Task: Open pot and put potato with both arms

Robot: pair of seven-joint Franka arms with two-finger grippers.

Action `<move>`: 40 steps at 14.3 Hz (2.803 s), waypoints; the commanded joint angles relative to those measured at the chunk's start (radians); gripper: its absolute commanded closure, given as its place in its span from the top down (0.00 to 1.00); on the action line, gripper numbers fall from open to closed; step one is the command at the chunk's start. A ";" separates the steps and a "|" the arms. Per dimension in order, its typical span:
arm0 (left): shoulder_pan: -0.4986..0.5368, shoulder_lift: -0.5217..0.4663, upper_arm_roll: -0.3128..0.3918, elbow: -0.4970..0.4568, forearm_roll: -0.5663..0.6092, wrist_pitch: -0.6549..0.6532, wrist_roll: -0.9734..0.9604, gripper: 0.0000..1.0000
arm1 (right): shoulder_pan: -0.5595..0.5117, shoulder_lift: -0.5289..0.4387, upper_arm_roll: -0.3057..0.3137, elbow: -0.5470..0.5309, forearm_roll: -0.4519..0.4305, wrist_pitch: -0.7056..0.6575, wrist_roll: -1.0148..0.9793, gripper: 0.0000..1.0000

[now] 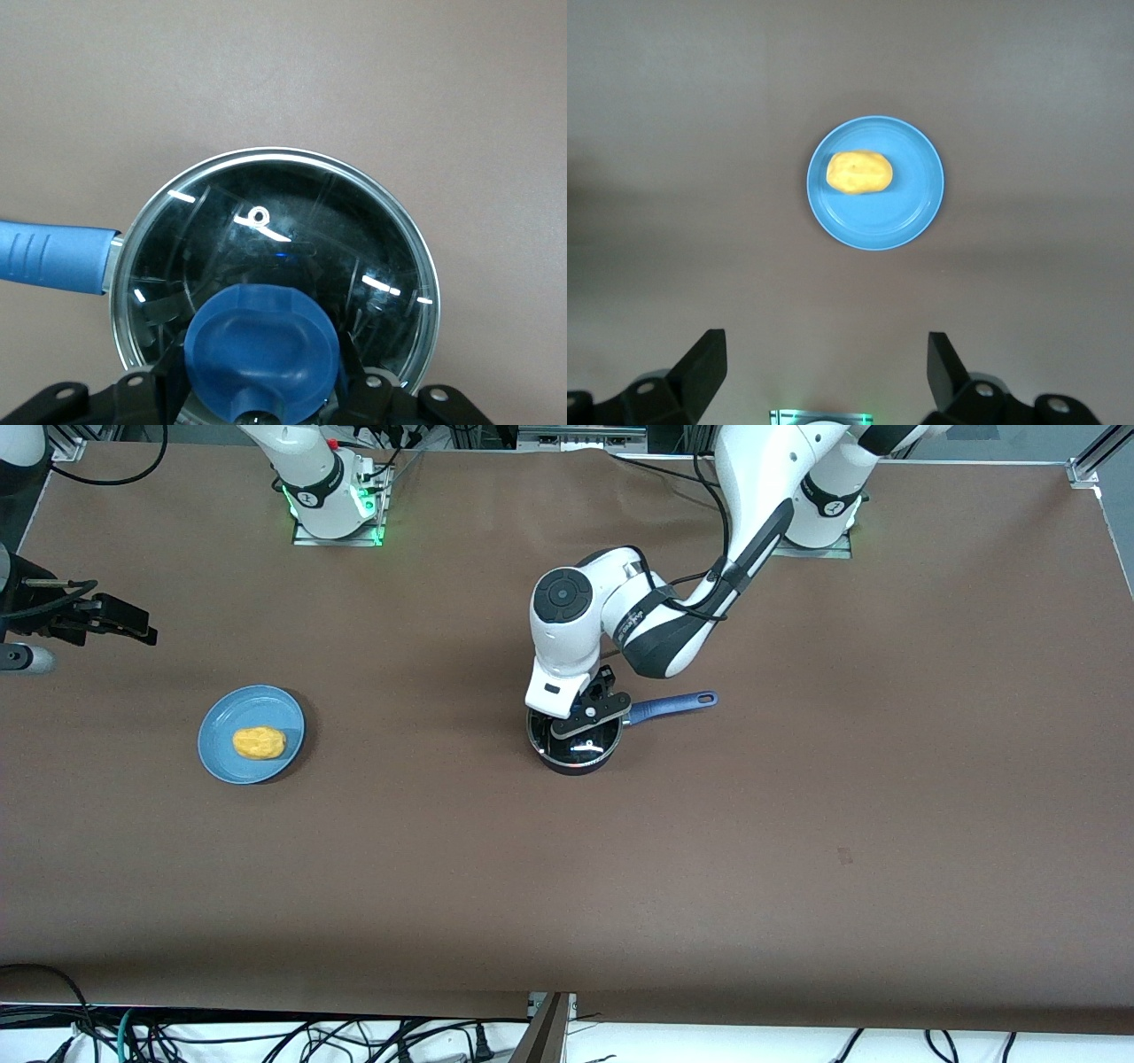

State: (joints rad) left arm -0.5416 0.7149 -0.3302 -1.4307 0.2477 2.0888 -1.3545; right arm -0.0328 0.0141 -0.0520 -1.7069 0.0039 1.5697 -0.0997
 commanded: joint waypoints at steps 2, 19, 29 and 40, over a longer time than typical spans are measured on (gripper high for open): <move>0.011 -0.035 -0.004 0.009 0.016 -0.012 0.020 0.62 | -0.006 0.020 0.001 -0.019 -0.008 -0.013 -0.105 1.00; 0.532 -0.311 0.146 -0.264 -0.182 -0.090 1.208 0.62 | -0.002 0.118 0.003 -0.406 -0.108 0.631 -1.208 1.00; 0.634 -0.298 0.362 -0.557 -0.312 0.249 1.585 0.65 | -0.007 0.310 0.004 -0.522 -0.097 1.052 -1.365 1.00; 0.669 -0.281 0.362 -0.590 -0.314 0.313 1.569 1.00 | -0.007 0.340 0.006 -0.524 -0.097 1.086 -1.353 0.17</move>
State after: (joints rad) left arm 0.1206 0.4624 0.0378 -2.0609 -0.0382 2.4804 0.2002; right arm -0.0332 0.3869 -0.0522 -2.2227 -0.0884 2.6559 -1.4478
